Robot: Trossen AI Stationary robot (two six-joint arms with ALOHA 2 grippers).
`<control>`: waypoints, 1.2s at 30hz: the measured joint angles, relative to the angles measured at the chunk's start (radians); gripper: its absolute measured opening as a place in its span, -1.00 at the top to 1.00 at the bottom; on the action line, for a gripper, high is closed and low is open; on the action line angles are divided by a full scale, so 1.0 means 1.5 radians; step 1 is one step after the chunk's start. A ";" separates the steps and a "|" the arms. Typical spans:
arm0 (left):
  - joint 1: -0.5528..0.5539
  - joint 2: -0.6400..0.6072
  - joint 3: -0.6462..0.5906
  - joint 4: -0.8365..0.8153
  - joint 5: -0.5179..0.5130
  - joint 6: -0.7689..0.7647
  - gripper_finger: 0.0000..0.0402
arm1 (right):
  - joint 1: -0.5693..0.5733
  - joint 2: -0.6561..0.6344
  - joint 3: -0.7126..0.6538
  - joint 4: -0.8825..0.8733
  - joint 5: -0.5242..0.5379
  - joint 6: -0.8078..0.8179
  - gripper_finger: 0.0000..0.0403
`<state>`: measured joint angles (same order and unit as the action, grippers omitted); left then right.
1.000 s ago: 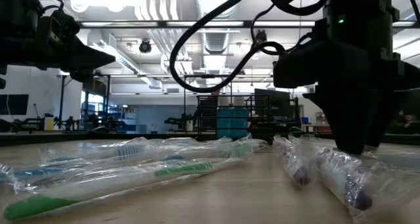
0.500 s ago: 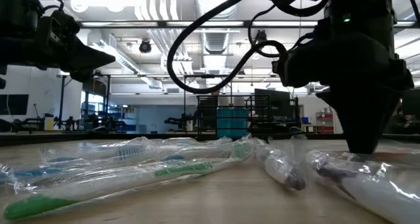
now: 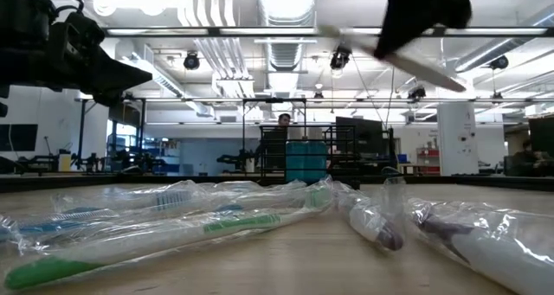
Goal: Pick & Place toothbrushing station
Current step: Put the orange toothbrush into the wire organizer
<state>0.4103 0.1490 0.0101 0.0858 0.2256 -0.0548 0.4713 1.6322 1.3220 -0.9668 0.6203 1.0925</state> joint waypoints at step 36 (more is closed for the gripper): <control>0.000 0.000 0.005 0.025 -0.021 0.129 0.95 | -0.198 -0.749 -0.580 0.692 -0.280 -0.773 0.94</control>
<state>0.4107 0.1493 0.0174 0.1234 0.1947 0.1391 0.1742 0.5079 0.4524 0.0707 0.2000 -0.0668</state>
